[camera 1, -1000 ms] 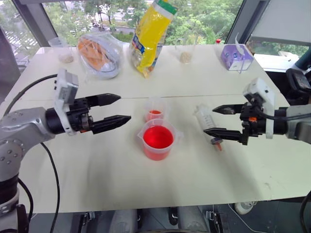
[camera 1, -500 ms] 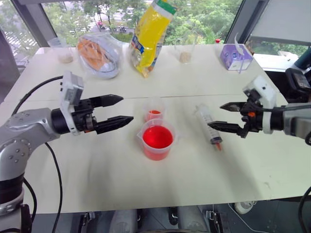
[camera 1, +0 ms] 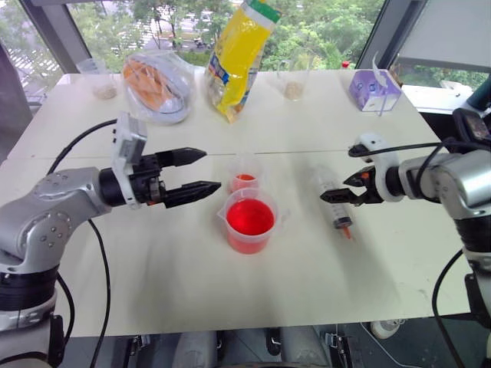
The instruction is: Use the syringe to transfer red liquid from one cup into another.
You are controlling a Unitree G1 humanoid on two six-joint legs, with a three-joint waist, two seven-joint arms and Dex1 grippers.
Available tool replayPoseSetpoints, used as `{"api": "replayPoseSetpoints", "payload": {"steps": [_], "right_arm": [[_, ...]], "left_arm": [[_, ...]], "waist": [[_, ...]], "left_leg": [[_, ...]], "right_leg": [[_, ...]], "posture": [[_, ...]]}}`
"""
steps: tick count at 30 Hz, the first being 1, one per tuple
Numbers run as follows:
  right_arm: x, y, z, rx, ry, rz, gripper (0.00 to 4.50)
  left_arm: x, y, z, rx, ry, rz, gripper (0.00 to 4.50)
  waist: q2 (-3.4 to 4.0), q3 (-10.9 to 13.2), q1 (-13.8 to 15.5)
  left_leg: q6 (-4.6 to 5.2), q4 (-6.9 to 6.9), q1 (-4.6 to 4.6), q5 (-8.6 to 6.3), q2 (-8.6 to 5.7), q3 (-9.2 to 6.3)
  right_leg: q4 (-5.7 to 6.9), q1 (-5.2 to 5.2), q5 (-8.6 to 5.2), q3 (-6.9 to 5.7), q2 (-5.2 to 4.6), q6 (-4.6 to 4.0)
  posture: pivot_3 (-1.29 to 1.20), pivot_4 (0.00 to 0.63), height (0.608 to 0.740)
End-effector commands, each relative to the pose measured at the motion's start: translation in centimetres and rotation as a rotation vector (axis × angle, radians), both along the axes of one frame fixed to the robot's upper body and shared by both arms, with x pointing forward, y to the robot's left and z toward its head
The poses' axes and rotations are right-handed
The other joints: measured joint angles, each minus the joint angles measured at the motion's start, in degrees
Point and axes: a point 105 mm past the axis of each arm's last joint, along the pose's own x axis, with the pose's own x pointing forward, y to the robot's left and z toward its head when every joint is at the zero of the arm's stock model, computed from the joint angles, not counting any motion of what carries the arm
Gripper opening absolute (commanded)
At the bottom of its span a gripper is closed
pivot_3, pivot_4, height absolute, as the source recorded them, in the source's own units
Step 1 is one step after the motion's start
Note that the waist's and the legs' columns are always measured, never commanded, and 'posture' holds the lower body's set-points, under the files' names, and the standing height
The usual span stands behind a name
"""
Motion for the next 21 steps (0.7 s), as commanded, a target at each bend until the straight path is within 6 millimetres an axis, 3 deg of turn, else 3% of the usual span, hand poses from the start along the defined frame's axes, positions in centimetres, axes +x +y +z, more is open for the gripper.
{"api": "replayPoseSetpoints", "payload": {"steps": [1,10,16,17,21], "right_arm": [[1.0,0.8,0.0,-0.012,-0.026,0.022,4.47],[1.7,1.7,-2.2,-0.058,0.01,0.057,4.47],[1.8,1.9,-2.3,-0.066,0.013,0.067,1.67],[1.8,1.9,-2.2,-0.067,0.011,0.063,1.42],[1.8,1.5,-0.5,-0.052,-0.042,0.037,1.41]], "left_arm": [[-0.3,-0.3,0.6,-0.006,-0.052,-0.001,4.5],[-0.4,-0.1,0.5,-0.004,-0.059,0.025,4.5],[-0.5,-0.1,0.5,-0.004,-0.065,0.032,4.5],[-0.5,-0.1,0.5,-0.004,-0.065,0.033,4.5],[-0.4,0.0,0.6,-0.001,-0.069,0.033,4.5]], "waist": [[-0.01,0.0,-0.09],[-0.04,-0.02,-0.14],[-0.04,-0.03,-0.17],[-0.04,-0.03,-0.16],[-0.03,-0.02,-0.1]], "left_leg": [[0.0,0.0,0.0,0.0,0.0,0.0],[-0.01,0.02,0.02,0.01,0.01,-0.01],[-0.02,0.02,0.08,0.01,0.02,-0.02],[-0.02,0.02,0.08,0.01,0.02,-0.02],[-0.02,0.02,0.07,0.01,0.02,-0.02]], "right_leg": [[0.01,0.0,0.0,0.0,0.01,0.0],[0.05,0.0,0.01,0.0,0.03,0.01],[0.07,0.03,0.01,0.0,0.05,0.0],[0.07,0.03,0.01,0.0,0.05,0.0],[0.07,0.03,0.01,0.0,0.04,0.0]], "posture": [[0.0,0.15,0.74],[0.0,0.15,0.74],[0.0,0.15,0.74],[0.0,0.15,0.74],[0.0,0.15,0.74]]}}
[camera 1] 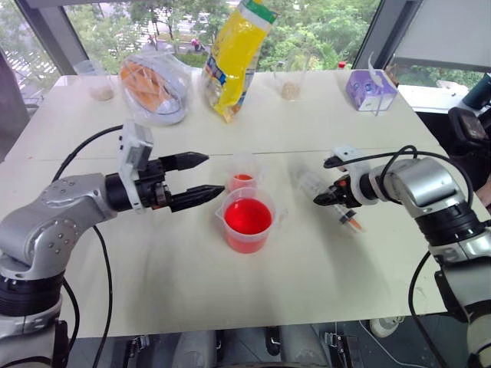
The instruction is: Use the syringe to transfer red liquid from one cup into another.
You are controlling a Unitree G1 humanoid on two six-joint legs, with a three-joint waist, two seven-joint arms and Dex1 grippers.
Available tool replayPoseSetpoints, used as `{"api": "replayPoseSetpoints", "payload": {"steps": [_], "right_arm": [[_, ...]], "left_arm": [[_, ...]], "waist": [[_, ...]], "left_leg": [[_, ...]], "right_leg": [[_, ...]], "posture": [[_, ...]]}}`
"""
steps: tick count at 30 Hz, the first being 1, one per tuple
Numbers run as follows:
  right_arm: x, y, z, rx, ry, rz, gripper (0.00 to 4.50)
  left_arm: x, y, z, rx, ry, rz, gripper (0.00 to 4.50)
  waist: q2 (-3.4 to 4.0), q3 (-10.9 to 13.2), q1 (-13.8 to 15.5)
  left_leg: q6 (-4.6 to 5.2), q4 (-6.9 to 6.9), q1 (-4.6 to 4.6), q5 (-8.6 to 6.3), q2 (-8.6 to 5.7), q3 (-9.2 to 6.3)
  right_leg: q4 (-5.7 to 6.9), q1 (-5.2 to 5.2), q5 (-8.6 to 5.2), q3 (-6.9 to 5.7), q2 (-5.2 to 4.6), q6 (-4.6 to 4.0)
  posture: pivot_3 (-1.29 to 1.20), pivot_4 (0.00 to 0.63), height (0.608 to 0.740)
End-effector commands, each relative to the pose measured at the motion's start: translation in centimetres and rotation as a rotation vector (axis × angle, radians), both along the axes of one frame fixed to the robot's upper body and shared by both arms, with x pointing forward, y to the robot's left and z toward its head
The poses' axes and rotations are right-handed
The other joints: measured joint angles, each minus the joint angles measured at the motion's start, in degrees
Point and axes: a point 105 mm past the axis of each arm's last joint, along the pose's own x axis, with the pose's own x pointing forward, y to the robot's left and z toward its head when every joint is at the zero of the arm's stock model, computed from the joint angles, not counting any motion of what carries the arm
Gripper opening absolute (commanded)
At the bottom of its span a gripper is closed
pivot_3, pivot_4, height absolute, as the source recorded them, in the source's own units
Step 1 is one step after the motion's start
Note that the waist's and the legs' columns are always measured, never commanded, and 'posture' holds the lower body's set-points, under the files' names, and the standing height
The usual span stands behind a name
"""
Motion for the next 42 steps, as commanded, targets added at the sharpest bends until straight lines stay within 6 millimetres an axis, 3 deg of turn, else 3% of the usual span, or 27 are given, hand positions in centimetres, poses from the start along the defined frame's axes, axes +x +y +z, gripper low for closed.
{"api": "replayPoseSetpoints", "payload": {"steps": [1,5,9,13,15,20,24,34,42], "right_arm": [[0.3,0.2,3.0,0.033,-0.102,-0.007,1.41],[-0.6,2.4,9.3,0.212,-0.339,0.103,1.41],[-2.9,5.1,14.5,0.449,-0.543,0.244,1.41],[-6.4,8.6,18.5,0.742,-0.717,0.451,1.41],[-7.9,9.9,18.8,0.844,-0.748,0.527,1.41],[-9.4,12.6,16.2,1.012,-0.722,0.605,1.41],[-9.2,13.9,13.5,1.048,-0.694,0.6,1.41],[-7.7,15.1,7.7,1.007,-0.698,0.571,1.41],[-7.8,15.2,5.9,0.964,-0.699,0.581,1.41]], "left_arm": [[-0.2,0.3,1.3,-0.006,-0.071,0.007,4.5],[0.1,0.5,1.9,-0.006,-0.08,0.005,4.5],[0.5,0.5,2.6,-0.006,-0.092,-0.016,4.5],[1.0,0.0,3.7,-0.021,-0.109,-0.059,4.5],[1.2,-0.1,4.2,-0.024,-0.117,-0.076,4.5],[1.4,-0.2,4.9,-0.008,-0.128,-0.107,4.5],[0.9,-0.3,5.2,0.009,-0.126,-0.143,4.5],[-0.9,-0.7,5.1,0.042,-0.072,-0.234,4.5],[-0.5,-1.7,5.1,0.024,-0.065,-0.247,4.5]], "waist": [[0.02,0.01,0.02],[0.04,0.03,0.1],[0.03,0.02,0.08],[0.04,0.02,0.06],[0.04,0.02,0.05],[-0.02,-0.01,0.12],[0.01,0.0,-0.05],[0.01,0.0,-0.04],[0.01,0.0,0.0]], "left_leg": [[0.0,0.0,0.0,0.0,0.0,0.0],[0.0,-0.01,-0.05,0.0,0.0,0.0],[0.0,-0.03,-0.06,0.0,0.01,-0.04],[-0.01,-0.03,-0.05,0.0,0.01,-0.04],[-0.01,-0.03,-0.04,0.0,0.02,-0.06],[-0.01,-0.02,0.0,0.0,0.0,-0.05],[-0.01,-0.02,0.0,0.0,-0.01,-0.04],[-0.04,-0.03,0.02,0.02,0.01,-0.07],[-0.11,-0.02,0.03,0.06,0.01,-0.11]], "right_leg": [[0.0,0.0,0.0,0.0,0.0,0.0],[-0.01,-0.05,0.0,0.0,-0.01,0.0],[-0.01,-0.05,0.0,-0.03,0.01,0.01],[0.02,-0.03,0.0,-0.03,0.01,0.01],[0.02,-0.02,0.0,-0.03,0.02,0.01],[0.0,0.07,0.0,-0.03,-0.01,0.01],[0.02,0.03,0.0,-0.01,-0.01,0.01],[0.03,0.03,0.0,-0.01,0.05,0.01],[0.05,0.04,0.0,-0.02,0.05,0.01]], "posture": [[0.0,0.15,0.74],[0.0,0.15,0.74],[0.0,0.15,0.74],[0.0,0.15,0.74],[0.0,0.15,0.74],[0.0,0.15,0.74],[0.0,0.15,0.74],[0.0,0.15,0.74],[0.0,0.15,0.74]]}}
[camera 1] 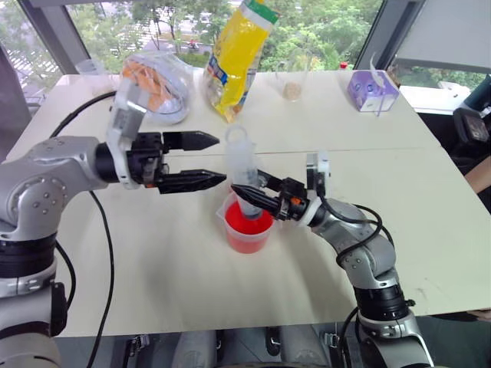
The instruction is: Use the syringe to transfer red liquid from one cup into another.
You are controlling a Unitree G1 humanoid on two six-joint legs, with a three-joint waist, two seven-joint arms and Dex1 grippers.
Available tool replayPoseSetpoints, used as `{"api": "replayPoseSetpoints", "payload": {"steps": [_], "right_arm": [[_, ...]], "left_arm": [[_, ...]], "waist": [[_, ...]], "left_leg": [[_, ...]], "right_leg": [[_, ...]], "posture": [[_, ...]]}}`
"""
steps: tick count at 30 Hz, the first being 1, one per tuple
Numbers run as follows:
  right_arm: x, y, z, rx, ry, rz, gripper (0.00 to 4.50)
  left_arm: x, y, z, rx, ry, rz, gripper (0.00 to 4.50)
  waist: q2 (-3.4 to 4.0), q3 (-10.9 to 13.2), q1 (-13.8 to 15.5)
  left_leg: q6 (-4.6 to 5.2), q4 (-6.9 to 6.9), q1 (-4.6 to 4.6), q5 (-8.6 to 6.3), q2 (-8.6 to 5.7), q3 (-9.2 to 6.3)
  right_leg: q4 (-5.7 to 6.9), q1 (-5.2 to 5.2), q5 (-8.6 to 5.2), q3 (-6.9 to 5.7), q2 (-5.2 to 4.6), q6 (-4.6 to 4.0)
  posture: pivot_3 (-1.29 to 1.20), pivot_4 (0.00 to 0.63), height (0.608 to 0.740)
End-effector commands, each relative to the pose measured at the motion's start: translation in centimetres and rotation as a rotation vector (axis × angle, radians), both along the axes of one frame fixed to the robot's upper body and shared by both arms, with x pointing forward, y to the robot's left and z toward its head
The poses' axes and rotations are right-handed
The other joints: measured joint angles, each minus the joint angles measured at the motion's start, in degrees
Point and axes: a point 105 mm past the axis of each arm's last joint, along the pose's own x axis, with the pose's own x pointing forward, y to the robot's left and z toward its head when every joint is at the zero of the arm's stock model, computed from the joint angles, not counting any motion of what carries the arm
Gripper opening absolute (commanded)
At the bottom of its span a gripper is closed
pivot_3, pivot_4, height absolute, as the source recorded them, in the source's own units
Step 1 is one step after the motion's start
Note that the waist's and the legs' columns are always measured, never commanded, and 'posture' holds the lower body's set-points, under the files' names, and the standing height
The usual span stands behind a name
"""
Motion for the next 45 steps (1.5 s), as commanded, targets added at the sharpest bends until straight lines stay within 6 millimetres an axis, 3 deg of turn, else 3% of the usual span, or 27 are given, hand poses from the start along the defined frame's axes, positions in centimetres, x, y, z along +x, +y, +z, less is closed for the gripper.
{"api": "replayPoseSetpoints", "payload": {"steps": [1,14,17,24,25,31,45], "right_arm": [[-0.4,0.1,0.0,-0.009,-0.034,0.01,1.41],[-0.6,0.1,-0.5,-0.044,-0.046,0.021,1.41],[-0.5,0.2,-0.5,-0.049,-0.048,0.022,1.41],[-0.6,0.1,-0.8,-0.065,-0.047,0.029,1.41],[-0.6,0.1,-0.8,-0.067,-0.046,0.031,1.41],[-0.8,0.1,-1.4,-0.101,-0.025,0.053,1.41],[-0.9,-0.1,-2.9,-0.159,0.014,0.077,1.41]], "left_arm": [[0.1,-0.6,0.7,-0.013,-0.035,-0.008,4.5],[0.6,-1.9,1.0,-0.084,-0.003,-0.044,4.5],[0.5,-1.8,1.0,-0.087,0.001,-0.047,3.65],[0.5,-1.7,0.9,-0.088,0.009,-0.044,0.18],[0.5,-1.8,0.9,-0.088,0.009,-0.043,0.04],[0.6,-1.7,1.2,-0.095,-0.011,-0.04,0.04],[1.6,-0.7,4.4,-0.136,-0.097,0.001,0.04]], "waist": [[0.0,0.0,-0.02],[-0.01,0.0,-0.05],[-0.01,0.0,-0.04],[-0.01,-0.01,-0.05],[-0.01,-0.01,-0.05],[-0.01,-0.01,-0.02],[-0.01,-0.01,-0.01]], "left_leg": [[0.0,0.0,0.0,0.0,0.0,0.0],[-0.03,0.0,0.02,0.02,-0.01,0.0],[-0.03,0.0,0.03,0.02,0.0,0.0],[-0.03,0.0,0.03,0.02,0.0,-0.01],[-0.03,0.0,0.04,0.02,0.0,-0.01],[-0.04,0.0,0.04,0.02,0.0,-0.01],[-0.04,0.0,0.03,0.03,-0.02,-0.01]], "right_leg": [[0.0,0.0,0.0,0.0,0.0,0.0],[0.02,0.02,0.0,0.0,0.01,0.0],[0.02,0.01,0.0,0.0,0.01,0.0],[0.02,0.03,0.0,0.0,0.01,0.0],[0.02,0.03,0.0,0.0,0.01,0.0],[0.02,0.03,0.0,0.01,0.01,0.0],[0.02,0.03,0.0,0.0,0.01,0.0]], "posture": [[0.0,0.15,0.74],[0.0,0.15,0.74],[0.0,0.15,0.74],[0.0,0.15,0.74],[0.0,0.15,0.74],[0.0,0.15,0.74],[0.0,0.15,0.74]]}}
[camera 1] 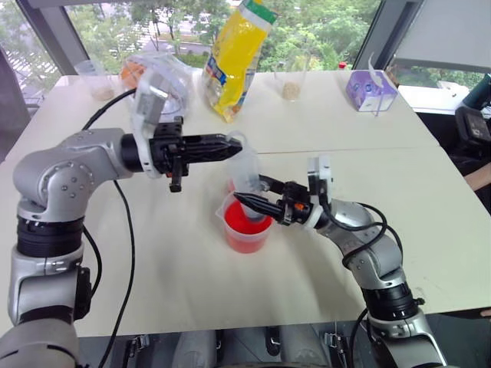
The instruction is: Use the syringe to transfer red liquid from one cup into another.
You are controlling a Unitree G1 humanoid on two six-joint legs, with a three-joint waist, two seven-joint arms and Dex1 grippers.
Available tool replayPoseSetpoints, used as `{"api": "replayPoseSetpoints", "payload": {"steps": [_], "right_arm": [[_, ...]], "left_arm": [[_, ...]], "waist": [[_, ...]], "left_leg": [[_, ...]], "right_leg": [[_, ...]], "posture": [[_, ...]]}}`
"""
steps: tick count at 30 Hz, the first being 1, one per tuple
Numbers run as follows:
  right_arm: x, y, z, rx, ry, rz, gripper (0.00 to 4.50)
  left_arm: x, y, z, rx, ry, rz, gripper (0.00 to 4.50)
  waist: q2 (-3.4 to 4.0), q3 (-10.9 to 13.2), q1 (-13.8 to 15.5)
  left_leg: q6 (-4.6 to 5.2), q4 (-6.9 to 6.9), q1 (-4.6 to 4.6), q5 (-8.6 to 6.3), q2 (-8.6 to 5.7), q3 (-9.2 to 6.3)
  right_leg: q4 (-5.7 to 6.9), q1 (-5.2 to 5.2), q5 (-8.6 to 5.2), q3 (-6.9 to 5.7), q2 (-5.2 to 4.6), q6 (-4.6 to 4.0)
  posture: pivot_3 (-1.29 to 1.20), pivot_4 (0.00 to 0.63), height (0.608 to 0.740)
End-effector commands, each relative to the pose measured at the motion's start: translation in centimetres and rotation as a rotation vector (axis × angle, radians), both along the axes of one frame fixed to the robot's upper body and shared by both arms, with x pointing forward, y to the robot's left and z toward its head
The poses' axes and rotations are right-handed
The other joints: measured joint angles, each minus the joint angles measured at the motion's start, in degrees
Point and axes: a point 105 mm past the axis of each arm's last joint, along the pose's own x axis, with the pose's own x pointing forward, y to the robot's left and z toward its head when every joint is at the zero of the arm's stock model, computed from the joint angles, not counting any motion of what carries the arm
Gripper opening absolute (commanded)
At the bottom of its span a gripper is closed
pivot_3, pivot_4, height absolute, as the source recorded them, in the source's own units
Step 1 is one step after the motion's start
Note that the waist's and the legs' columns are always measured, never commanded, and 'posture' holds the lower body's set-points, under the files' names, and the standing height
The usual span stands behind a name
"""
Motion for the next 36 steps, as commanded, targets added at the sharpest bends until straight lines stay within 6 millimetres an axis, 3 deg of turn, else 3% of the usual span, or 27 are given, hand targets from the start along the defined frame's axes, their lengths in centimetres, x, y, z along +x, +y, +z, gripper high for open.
{"api": "replayPoseSetpoints", "payload": {"steps": [1,36], "right_arm": [[-0.6,0.25,-2.22,-0.075,0.066,0.04,1.41],[-0.53,0.29,-1.92,-0.082,0.058,0.055,1.41]], "left_arm": [[0.06,1.29,4.1,-0.062,-0.162,0.062,0.04],[0.51,1.76,4.82,-0.071,-0.206,0.088,0.04]], "waist": [[0.0,0.0,0.0],[0.0,0.0,-0.03]], "left_leg": [[0.0,0.0,0.0,0.0,0.0,0.0],[0.0,0.0,0.0,0.0,0.01,0.0]], "right_leg": [[0.0,0.0,0.0,0.0,0.0,0.0],[0.0,0.0,0.0,0.0,0.0,0.0]], "posture": [[0.0,0.15,0.74],[0.0,0.15,0.74]]}}
